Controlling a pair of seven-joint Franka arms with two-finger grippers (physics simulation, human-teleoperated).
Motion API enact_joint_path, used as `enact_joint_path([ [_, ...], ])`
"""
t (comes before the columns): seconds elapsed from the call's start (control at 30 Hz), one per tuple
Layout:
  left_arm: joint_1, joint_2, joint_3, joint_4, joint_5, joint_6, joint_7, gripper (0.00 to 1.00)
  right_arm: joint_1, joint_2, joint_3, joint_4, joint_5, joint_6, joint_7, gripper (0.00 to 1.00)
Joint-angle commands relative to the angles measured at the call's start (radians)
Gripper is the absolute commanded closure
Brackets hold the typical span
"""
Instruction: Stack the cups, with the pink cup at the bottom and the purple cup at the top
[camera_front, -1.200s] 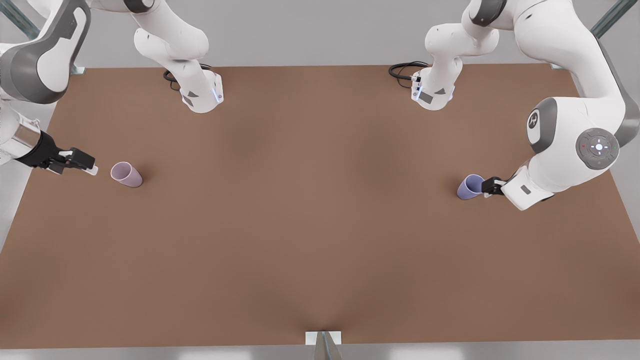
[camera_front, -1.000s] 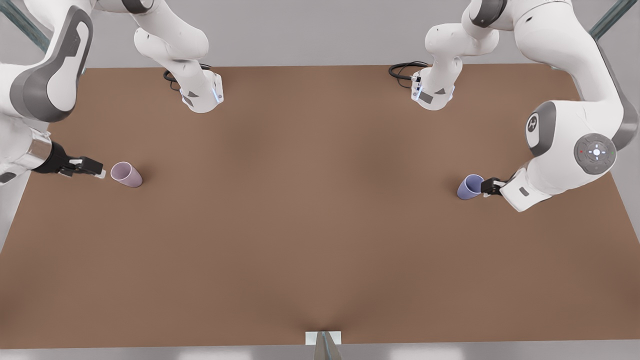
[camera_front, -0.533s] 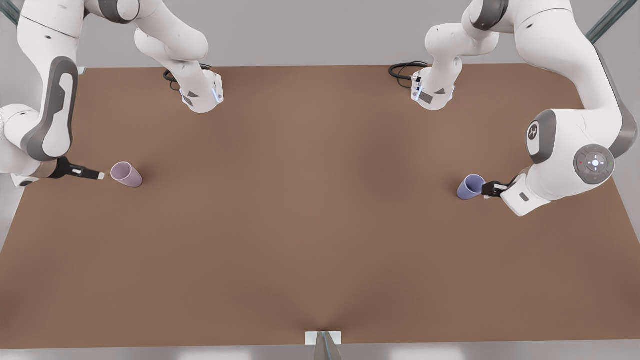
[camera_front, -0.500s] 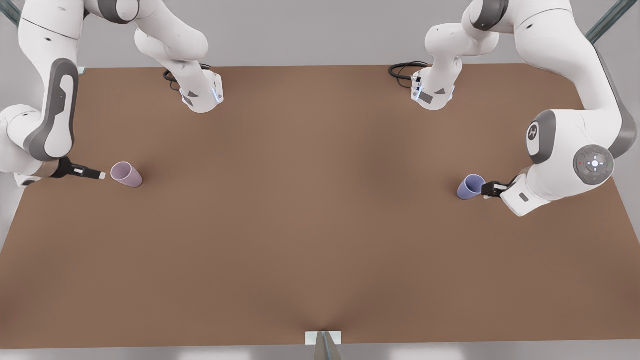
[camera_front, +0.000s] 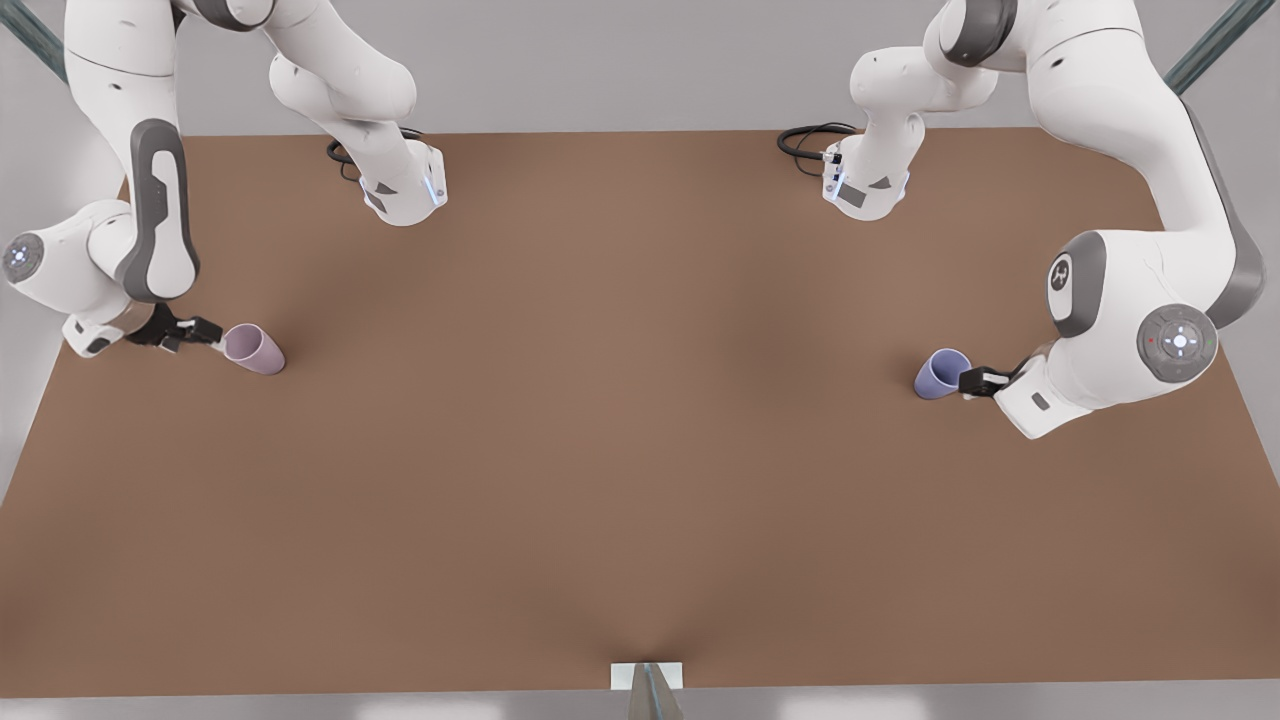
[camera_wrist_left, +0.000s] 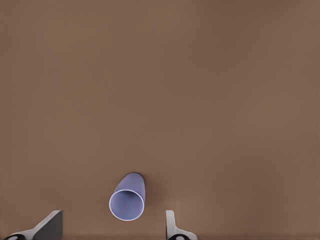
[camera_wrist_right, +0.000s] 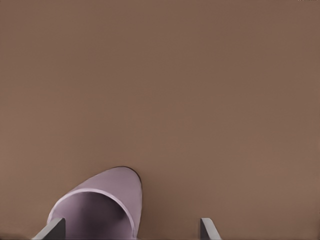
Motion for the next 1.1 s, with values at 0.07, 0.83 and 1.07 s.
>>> enact_joint_path([
  [0.07,0.0,0.003,0.0,0.0,0.001,-0.006,0.001,0.0,0.005,0.001,-0.004,-0.043,0.001,0.054,-0.393,0.0],
  [0.83,0.003,0.02,0.01,0.0,-0.001,-0.006,0.003,0.0,0.023,0.086,0.0,-0.095,-0.001,0.1,-0.251,0.36],
  [1.07,0.003,0.02,0.01,0.0,0.001,-0.006,0.004,0.0,0.025,0.113,0.0,-0.095,-0.004,0.128,-0.264,0.59],
])
